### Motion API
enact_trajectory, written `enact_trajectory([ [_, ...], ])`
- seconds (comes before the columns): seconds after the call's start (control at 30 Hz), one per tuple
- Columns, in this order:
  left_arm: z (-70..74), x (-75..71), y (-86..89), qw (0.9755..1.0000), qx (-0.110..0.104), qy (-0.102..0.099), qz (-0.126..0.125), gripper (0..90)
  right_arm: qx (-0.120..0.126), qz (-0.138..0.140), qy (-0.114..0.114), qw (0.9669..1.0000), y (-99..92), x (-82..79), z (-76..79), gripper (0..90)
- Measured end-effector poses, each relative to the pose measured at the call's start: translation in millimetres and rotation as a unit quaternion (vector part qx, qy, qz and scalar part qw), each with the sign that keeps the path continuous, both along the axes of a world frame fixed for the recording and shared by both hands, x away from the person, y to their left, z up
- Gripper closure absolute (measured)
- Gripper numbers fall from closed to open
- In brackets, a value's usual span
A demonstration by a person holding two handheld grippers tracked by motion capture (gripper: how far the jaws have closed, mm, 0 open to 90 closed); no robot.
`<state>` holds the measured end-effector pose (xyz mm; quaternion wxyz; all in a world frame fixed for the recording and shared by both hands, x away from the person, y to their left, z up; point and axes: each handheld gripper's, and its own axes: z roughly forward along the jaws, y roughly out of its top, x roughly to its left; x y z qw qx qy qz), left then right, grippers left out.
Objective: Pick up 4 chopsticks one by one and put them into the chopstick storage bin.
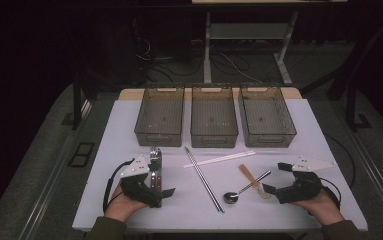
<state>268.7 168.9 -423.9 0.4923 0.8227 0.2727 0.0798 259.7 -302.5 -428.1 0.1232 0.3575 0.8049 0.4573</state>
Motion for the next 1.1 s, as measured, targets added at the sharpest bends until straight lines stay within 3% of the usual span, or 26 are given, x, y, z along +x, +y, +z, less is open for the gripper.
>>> enact_trajectory([
  [0.53, -0.4, 0.7, -3.1, 0.9999, 0.011, 0.006, -0.005, 0.5, 0.004, -0.005, -0.002, 1.0, -2.4, 1.8, 0.5, 2.8],
  [1.1, 1.4, 1.9, -6.4, 0.9999, 0.01, 0.004, -0.011, 1.9, 0.002, 0.001, 0.002, 1.0, 2.8, 1.4, 0.5, 2.8],
])
